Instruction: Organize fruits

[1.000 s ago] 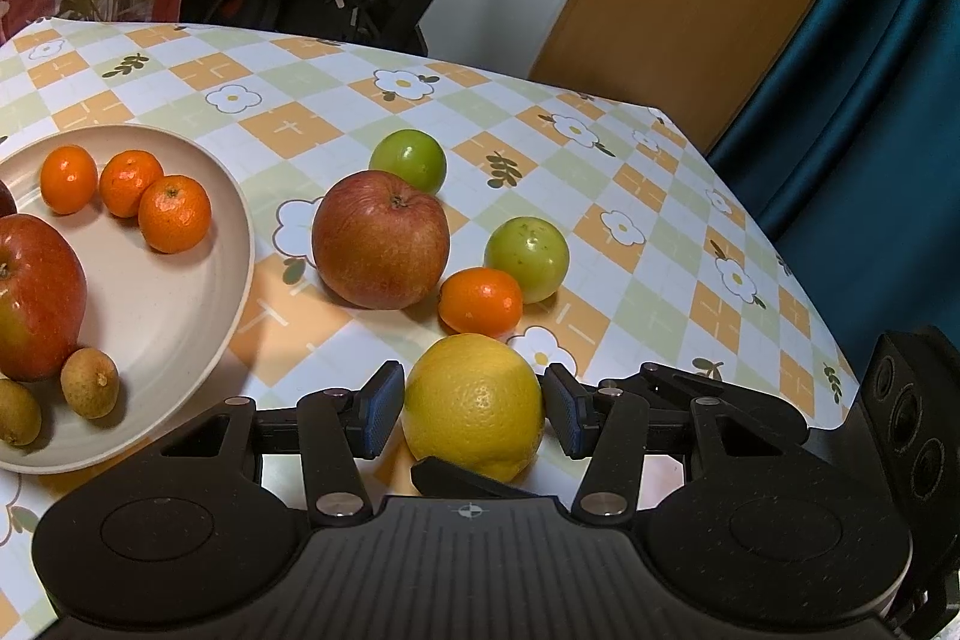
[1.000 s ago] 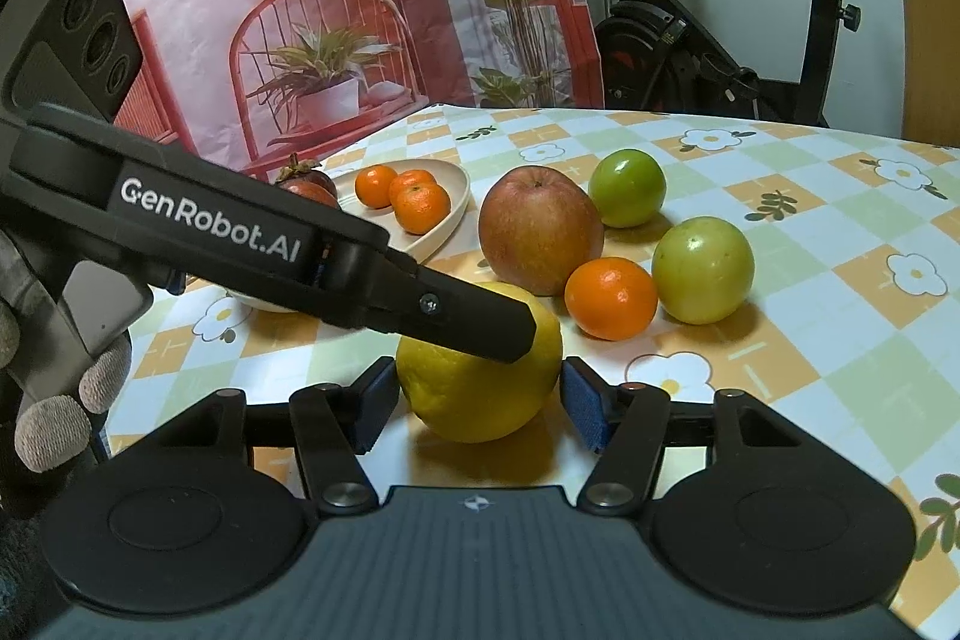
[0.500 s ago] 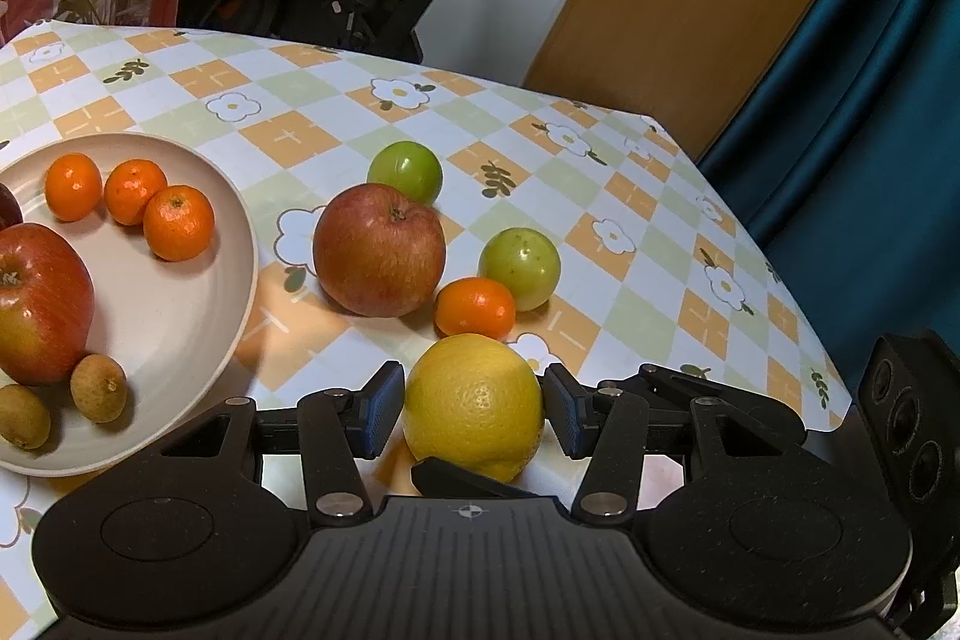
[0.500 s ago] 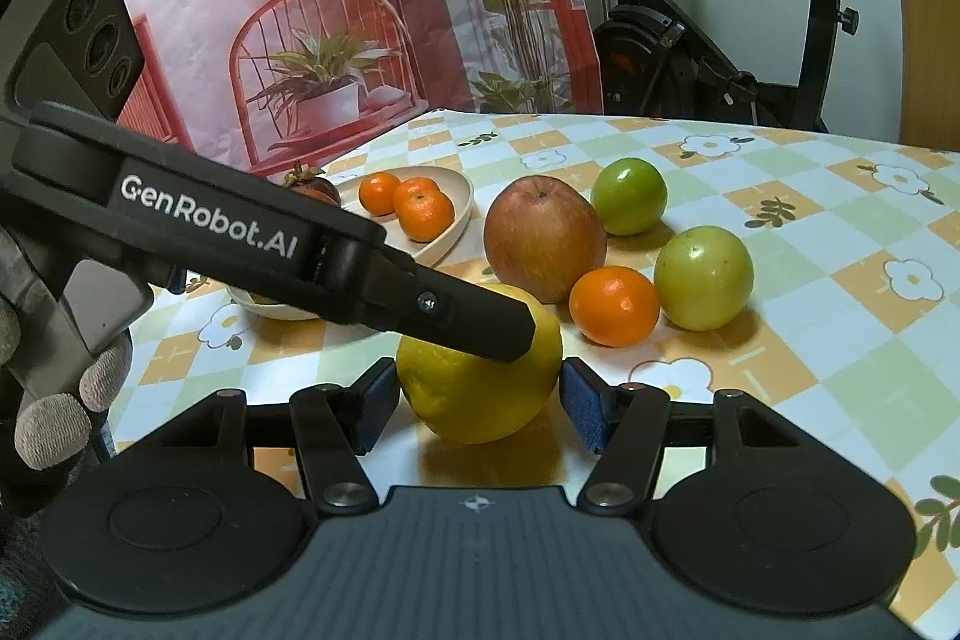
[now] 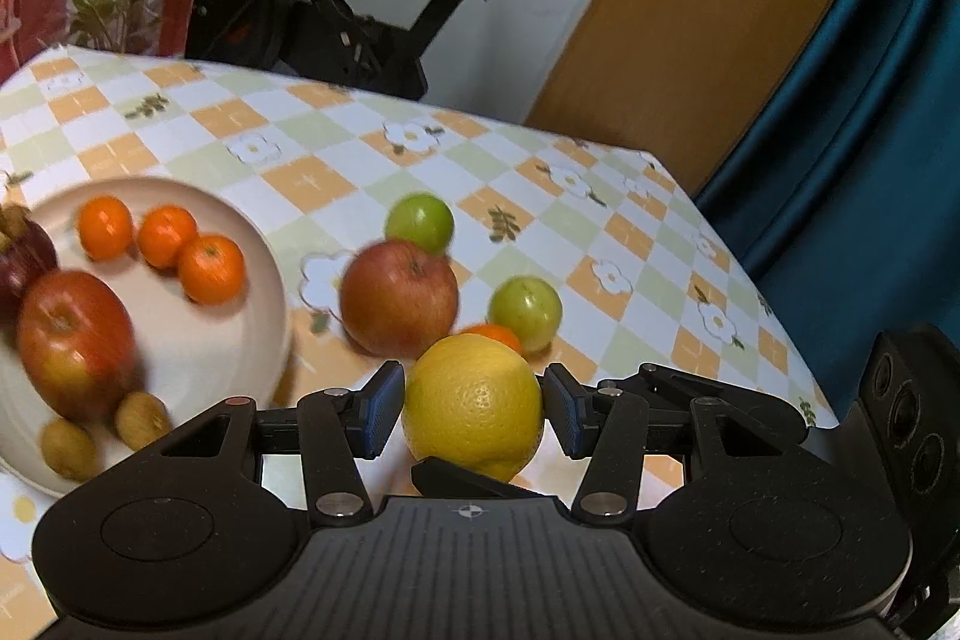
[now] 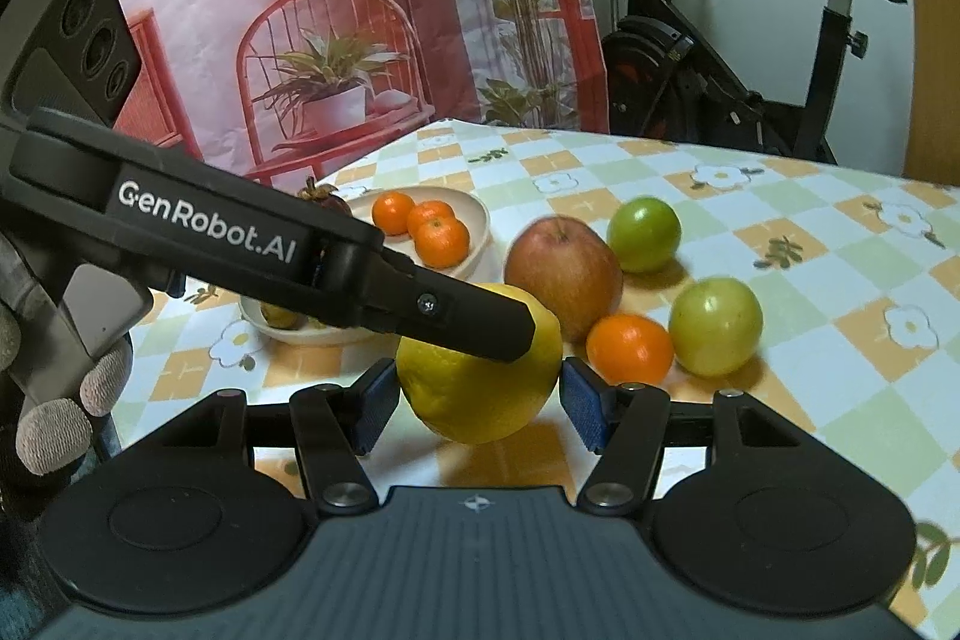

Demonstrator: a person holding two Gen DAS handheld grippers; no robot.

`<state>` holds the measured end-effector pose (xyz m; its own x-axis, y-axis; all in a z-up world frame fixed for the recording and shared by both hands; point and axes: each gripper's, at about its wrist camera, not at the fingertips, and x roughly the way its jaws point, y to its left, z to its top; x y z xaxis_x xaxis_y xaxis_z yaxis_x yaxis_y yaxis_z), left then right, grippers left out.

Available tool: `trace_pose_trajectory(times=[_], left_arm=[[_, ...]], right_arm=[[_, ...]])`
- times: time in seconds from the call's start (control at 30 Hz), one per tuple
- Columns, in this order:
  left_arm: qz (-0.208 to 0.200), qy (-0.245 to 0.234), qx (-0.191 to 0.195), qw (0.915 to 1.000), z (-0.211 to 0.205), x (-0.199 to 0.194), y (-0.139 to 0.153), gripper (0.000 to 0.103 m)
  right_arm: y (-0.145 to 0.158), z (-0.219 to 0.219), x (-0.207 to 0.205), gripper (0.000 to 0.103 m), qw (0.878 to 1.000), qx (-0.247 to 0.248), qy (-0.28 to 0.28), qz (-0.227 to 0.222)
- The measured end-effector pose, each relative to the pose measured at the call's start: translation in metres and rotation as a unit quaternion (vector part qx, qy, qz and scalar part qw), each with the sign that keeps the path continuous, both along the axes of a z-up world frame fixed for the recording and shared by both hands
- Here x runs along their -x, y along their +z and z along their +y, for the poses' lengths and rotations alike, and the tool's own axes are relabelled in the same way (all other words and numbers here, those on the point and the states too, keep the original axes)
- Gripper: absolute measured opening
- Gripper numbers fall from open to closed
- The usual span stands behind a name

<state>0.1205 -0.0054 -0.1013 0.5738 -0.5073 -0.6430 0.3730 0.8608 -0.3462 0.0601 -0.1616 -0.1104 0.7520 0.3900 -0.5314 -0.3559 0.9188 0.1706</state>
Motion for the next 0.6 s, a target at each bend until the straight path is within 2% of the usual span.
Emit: trace_pose_trajectory(times=[0.3, 0.6], left_arm=[[0.001, 0.028, 0.007, 0.9996, 0.041, -0.019, 0.017, 0.054], [0.036, 0.062, 0.013, 0.9974, 0.072, -0.045, 0.002, 0.054]], right_arm=[[0.018, 0.028, -0.03, 0.062, 0.999, 0.011, 0.034, -0.012], [0.013, 0.063, -0.065, 0.062, 0.997, 0.024, 0.066, 0.006]])
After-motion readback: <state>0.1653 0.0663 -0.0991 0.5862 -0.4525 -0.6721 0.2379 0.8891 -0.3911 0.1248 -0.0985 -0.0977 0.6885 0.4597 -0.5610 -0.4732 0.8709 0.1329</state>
